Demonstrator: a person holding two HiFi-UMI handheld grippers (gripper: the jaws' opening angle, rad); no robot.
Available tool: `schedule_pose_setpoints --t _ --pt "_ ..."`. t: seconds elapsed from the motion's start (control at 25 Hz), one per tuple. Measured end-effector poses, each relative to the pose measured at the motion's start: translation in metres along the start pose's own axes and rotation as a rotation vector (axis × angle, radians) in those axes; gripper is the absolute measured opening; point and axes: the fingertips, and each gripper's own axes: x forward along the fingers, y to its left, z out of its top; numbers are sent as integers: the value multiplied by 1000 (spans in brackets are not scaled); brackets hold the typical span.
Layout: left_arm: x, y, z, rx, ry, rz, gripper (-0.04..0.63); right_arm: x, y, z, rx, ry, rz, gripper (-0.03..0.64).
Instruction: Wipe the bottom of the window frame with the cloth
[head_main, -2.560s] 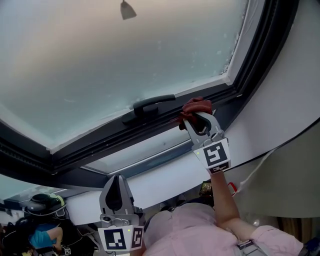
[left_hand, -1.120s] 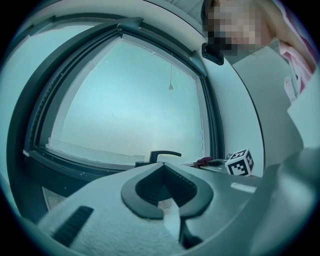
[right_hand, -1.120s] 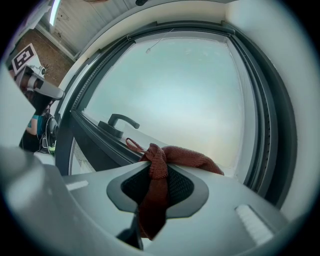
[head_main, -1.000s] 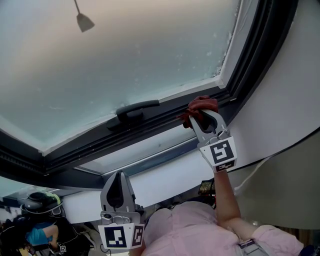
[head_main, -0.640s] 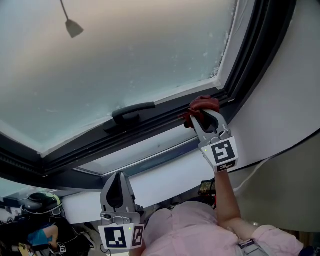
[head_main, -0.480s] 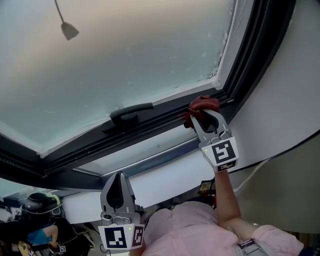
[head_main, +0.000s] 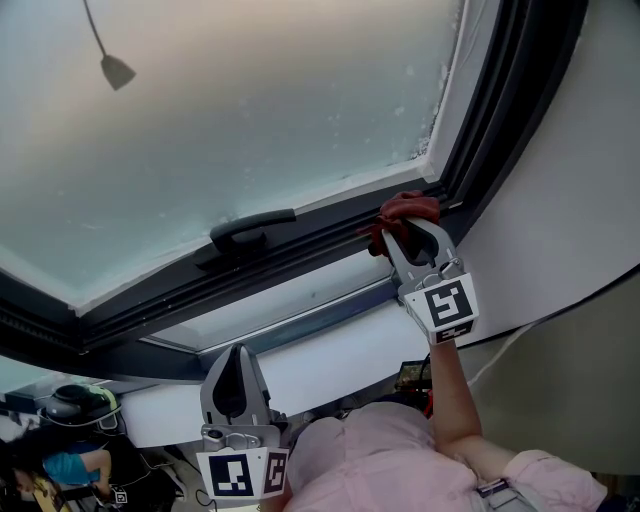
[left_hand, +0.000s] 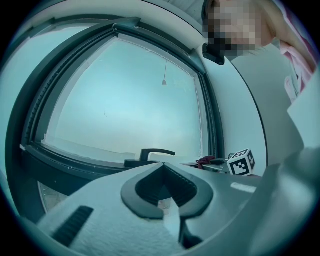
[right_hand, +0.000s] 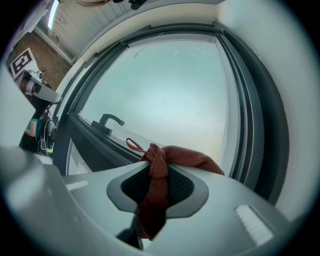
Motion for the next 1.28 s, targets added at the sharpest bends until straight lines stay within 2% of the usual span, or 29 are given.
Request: schedule_pose_setpoints --t 0.72,1.28 --pt "11 -4 2 0 -8 -9 -6 -8 -37 -13 16 21 -82 83" --pt "14 -4 2 1 -5 -5 -6 -13 -72 -22 25 51 -179 83"
